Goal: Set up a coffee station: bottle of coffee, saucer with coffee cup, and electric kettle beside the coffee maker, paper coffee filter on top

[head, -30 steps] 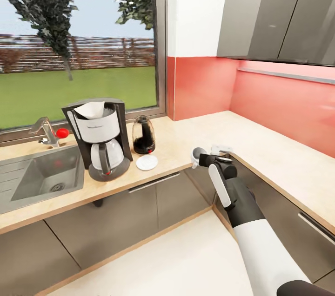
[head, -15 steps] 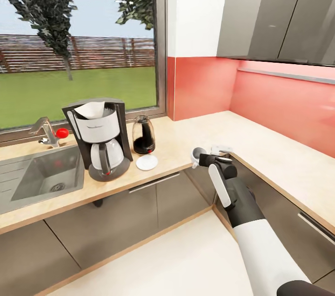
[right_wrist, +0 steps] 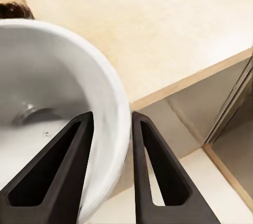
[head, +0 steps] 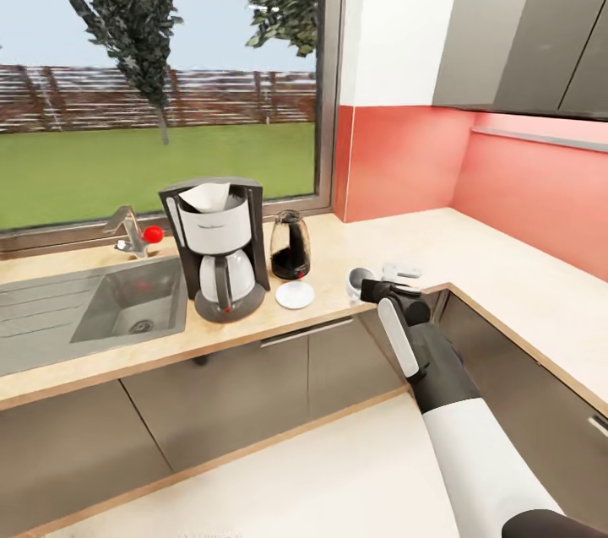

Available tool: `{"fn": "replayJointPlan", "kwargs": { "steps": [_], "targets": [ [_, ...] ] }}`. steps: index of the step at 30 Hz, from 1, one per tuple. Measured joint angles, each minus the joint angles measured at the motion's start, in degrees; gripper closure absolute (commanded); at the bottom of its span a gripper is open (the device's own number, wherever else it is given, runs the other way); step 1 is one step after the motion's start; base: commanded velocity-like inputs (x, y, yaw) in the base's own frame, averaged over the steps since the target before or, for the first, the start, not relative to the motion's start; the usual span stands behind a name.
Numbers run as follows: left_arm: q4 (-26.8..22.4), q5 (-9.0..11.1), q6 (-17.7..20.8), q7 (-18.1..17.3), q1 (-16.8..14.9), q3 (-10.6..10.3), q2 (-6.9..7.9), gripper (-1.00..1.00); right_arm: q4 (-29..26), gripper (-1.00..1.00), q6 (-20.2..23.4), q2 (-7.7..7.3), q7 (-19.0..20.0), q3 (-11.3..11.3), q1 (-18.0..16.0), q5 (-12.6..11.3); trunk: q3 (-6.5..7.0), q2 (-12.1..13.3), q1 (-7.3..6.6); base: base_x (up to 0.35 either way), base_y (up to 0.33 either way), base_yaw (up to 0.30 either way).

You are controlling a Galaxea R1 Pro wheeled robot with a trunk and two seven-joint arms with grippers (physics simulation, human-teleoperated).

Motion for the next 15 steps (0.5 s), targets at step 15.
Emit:
{"fn": "replayJointPlan", "kwargs": {
  "steps": [15],
  "targets": [
    [0.0,0.0,0.0,0.0,0.0,0.0,0.0,-1.0,0.2,1.0,0.0,-0.04,0.0,0.0,0.0,0.1,0.38,0.0,0.0,0.0,0.0,0.27]
  ]
}}
